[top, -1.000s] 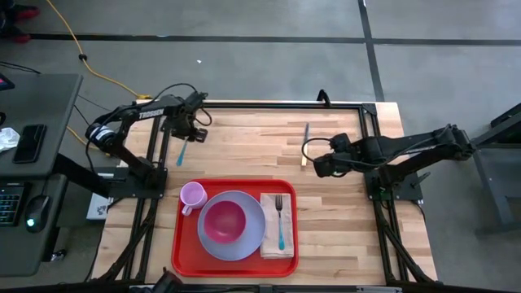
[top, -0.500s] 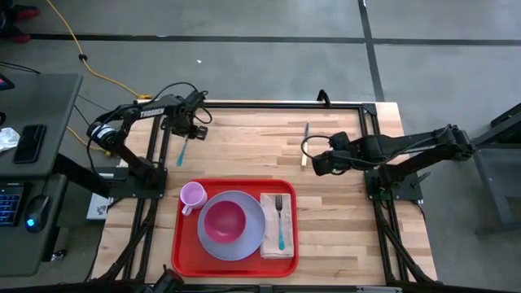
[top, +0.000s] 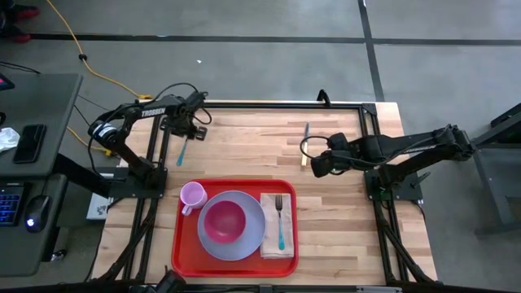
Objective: Set up tray
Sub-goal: Put the blue spoon beside the blue plate on the peach napkin
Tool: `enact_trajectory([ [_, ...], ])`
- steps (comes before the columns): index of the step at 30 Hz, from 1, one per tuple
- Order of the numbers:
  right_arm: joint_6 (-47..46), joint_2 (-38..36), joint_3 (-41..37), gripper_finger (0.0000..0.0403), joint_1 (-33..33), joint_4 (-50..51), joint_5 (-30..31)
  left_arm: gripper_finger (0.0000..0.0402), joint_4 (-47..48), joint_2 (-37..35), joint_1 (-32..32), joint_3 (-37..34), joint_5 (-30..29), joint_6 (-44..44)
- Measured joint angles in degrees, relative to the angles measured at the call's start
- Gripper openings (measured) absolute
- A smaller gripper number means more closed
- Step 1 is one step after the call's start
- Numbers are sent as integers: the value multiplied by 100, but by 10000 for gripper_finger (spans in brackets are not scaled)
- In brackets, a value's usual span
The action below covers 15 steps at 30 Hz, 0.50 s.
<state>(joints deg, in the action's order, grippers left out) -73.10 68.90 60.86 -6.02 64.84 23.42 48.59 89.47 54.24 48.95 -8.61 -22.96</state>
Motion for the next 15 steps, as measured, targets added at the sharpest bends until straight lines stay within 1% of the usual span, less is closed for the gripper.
enact_trajectory([
  [3, 5, 0, 0, 74, 0, -25, 9, 175, 59, 19, -4, 0, 112, -24],
  [15, 7, 0, 2, 74, 0, -90, 2, 175, 29, 120, -79, 0, -64, -176],
])
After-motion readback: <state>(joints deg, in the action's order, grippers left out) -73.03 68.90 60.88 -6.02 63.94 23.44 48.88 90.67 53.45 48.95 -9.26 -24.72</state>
